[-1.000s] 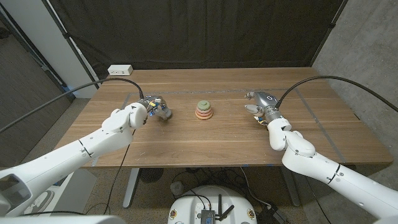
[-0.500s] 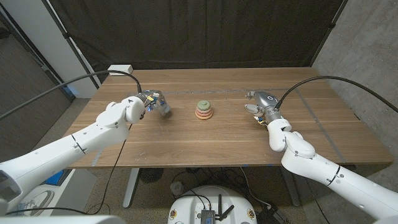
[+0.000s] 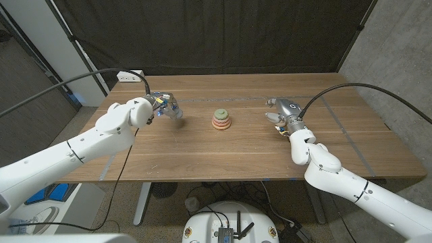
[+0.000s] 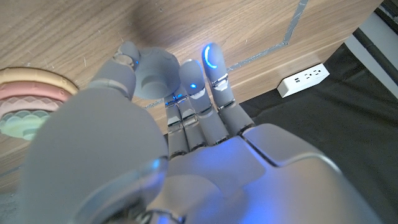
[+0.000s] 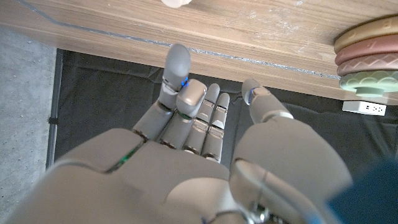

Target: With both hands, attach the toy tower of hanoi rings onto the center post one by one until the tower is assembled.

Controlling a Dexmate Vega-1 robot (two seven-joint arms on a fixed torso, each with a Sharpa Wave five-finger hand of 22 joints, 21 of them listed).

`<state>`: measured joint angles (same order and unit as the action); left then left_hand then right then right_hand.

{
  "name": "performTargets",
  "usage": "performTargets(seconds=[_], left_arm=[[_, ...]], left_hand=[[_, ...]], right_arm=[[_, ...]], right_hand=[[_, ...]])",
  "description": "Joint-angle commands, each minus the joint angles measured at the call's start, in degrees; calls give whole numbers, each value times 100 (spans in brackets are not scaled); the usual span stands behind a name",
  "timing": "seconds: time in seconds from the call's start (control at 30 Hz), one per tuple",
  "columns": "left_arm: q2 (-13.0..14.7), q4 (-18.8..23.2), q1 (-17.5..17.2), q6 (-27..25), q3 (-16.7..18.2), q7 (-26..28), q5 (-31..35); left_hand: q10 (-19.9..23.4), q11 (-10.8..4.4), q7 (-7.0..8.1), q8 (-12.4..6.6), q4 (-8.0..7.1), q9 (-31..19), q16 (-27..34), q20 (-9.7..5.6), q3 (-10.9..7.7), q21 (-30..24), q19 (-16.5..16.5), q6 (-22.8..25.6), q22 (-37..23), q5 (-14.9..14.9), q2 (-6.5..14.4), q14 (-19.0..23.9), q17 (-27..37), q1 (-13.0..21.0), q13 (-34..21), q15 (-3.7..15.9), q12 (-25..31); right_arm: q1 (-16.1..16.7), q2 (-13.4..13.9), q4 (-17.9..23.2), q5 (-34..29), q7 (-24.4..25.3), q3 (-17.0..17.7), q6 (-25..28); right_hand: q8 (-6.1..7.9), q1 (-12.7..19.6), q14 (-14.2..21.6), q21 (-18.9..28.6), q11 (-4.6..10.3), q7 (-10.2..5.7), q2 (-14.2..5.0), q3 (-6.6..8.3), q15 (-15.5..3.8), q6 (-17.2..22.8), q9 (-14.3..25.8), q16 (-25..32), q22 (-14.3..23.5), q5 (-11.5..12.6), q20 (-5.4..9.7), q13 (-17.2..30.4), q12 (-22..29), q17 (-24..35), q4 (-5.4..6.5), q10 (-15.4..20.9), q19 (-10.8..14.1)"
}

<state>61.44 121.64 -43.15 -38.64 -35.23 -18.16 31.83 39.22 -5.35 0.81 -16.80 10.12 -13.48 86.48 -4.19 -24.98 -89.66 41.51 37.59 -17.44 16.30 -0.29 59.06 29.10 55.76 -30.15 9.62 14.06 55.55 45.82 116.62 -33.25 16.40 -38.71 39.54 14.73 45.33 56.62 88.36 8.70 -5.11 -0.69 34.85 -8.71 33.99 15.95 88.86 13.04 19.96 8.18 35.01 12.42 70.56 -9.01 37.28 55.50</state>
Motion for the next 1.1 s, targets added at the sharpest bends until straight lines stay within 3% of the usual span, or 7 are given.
performTargets(seconds=[0.03,0.4,1.1], left_arm=[[248,401,-107,-44,279,-56,-106],[314,602,-219,-49,474,95,-201],[-197,137,264,667,132,55,-126]], left_hand=[[410,-371,-22,-34,-43,-86,-16,-778,-18,21,38,99,-9,45,43,21,8,10,-19,296,10],[454,-387,-2,-31,-46,-96,-30,-779,-6,23,40,133,-15,53,37,29,11,3,-51,296,-5],[497,-402,2,25,-40,-127,-92,-780,17,24,36,149,-36,72,26,6,-4,39,-135,298,-91]], right_arm=[[52,35,45,43,7,35,31],[93,54,128,5,-7,16,82],[232,160,278,54,31,140,239]], right_hand=[[-14,8,64,15,-21,5,-52,-8,-356,69,17,16,22,43,417,22,-11,14,-25,49,35],[-34,-1,70,22,-13,16,-68,3,-357,54,14,21,30,58,417,30,-14,15,-35,59,48],[-37,-17,80,25,-14,20,-81,15,-357,94,11,26,33,79,417,38,-13,16,-44,93,58]])
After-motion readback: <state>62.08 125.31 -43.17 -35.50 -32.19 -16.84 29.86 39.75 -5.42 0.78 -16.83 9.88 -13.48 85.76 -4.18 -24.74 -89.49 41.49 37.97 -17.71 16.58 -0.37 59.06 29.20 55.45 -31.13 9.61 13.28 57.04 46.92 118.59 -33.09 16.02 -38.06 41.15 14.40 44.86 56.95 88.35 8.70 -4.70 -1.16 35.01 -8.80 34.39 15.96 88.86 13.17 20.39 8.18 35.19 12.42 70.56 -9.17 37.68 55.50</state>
